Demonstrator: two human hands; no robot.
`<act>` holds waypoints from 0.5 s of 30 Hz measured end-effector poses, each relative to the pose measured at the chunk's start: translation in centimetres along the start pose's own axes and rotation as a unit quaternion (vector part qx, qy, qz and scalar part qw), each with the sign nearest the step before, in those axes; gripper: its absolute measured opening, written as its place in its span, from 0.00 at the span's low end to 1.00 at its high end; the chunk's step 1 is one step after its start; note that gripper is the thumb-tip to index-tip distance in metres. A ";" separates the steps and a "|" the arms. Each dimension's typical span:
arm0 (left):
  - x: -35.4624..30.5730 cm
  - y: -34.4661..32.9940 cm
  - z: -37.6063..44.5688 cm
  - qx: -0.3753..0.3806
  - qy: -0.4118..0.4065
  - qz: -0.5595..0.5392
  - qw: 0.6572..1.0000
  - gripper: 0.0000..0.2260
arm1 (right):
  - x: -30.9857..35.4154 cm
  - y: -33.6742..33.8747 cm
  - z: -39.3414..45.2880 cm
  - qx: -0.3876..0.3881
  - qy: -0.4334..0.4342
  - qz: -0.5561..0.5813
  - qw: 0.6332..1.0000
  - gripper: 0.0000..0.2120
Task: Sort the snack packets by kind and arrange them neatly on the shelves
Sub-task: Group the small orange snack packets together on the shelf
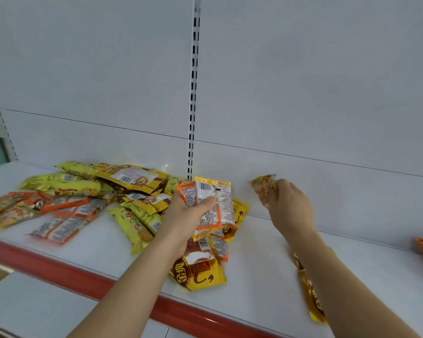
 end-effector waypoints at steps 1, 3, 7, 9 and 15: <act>-0.2 -0.1 0.0 -0.010 -0.012 0.003 1.000 0.23 | -0.2 1.7 -0.2 -0.036 -0.024 0.077 0.996 0.05; -0.7 -0.7 -0.1 -0.019 -0.032 0.005 0.999 0.29 | 0.7 4.5 -1.2 -0.069 -0.038 0.220 0.972 0.05; -0.4 -2.0 -0.6 -0.030 -0.025 -0.008 0.999 0.19 | 5.8 4.0 -4.3 0.044 -0.003 0.356 0.933 0.02; 0.4 -2.1 -0.8 -0.027 0.000 -0.066 0.997 0.14 | 6.7 2.6 -5.4 0.066 -0.004 0.368 0.927 0.03; -0.1 -0.3 -1.6 -0.026 -0.009 -0.057 0.998 0.43 | 10.1 1.9 -6.6 0.018 0.058 0.344 0.937 0.10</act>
Point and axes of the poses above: each hand's wrist, its own z-axis towards the middle knuckle, its own y-axis out of the back of the hand, x = y × z, the point moved 9 cm from there along z, towards the middle knuckle, and after that the axes turned 3 degrees about -z, right-handed, at the moved point
